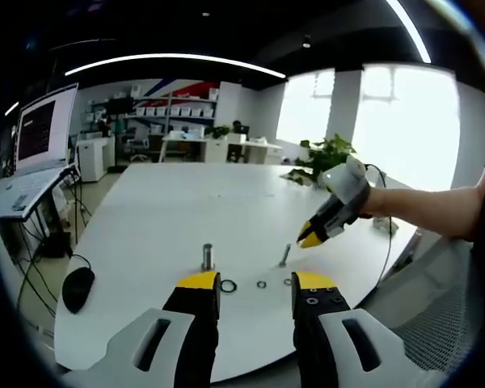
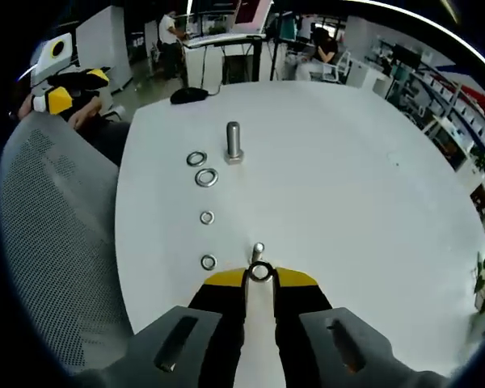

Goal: Place the washer onto the threaded stud by aligning its center hole with the stud, sliding it down to the base, and recovering from edge contact or off-axis alignment until the washer reaches the visible bottom stop.

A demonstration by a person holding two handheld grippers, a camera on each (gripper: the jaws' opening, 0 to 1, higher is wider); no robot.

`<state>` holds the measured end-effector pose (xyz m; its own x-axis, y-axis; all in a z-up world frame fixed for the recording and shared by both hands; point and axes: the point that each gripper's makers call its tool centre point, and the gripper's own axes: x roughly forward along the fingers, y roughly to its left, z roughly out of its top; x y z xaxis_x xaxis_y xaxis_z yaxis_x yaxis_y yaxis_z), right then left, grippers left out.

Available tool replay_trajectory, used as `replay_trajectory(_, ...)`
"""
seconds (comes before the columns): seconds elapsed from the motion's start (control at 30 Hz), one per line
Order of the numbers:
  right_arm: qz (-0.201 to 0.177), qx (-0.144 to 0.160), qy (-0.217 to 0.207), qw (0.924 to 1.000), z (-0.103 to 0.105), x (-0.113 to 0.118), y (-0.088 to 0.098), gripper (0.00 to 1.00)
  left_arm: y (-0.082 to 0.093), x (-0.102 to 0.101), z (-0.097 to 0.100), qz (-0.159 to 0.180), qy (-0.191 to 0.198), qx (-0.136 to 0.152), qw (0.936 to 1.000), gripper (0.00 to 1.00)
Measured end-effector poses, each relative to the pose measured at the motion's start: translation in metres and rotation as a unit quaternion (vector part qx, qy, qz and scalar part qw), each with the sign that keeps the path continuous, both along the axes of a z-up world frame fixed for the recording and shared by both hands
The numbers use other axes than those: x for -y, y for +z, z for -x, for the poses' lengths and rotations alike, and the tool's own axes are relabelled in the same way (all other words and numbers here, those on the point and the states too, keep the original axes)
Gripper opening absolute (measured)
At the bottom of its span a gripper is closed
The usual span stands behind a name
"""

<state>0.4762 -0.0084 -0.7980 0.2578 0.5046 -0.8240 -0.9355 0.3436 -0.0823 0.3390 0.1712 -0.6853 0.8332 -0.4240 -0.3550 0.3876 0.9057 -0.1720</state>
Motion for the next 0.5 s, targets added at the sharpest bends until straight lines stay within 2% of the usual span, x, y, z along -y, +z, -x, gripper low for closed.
replay_trajectory(0.13,0.041,0.005,0.02,0.9989,-0.003,-0.001,0.004,0.13,0.004,0.0,-0.001,0.007,0.001,0.009,0.9999,0.33)
replay_trajectory(0.17,0.04,0.008,0.026,0.9988,-0.004,-0.003,0.006,0.13,0.004,0.0,-0.001,0.008,0.001,0.011,0.9999,0.33)
replay_trajectory(0.27,0.034,-0.011,0.023,0.9991,-0.004,-0.008,0.009,0.13,0.005,0.0,-0.001,0.011,0.001,0.013,0.9999,0.33)
replay_trajectory(0.37,0.056,-0.01,0.037,0.9977,-0.005,-0.007,0.006,0.13,0.006,0.0,-0.001,0.013,0.001,0.014,0.9998,0.32)
replay_trajectory(0.5,0.071,-0.025,0.051,0.9959,-0.002,-0.012,0.007,0.13,0.006,0.0,-0.001,0.013,-0.001,0.015,0.9998,0.32)
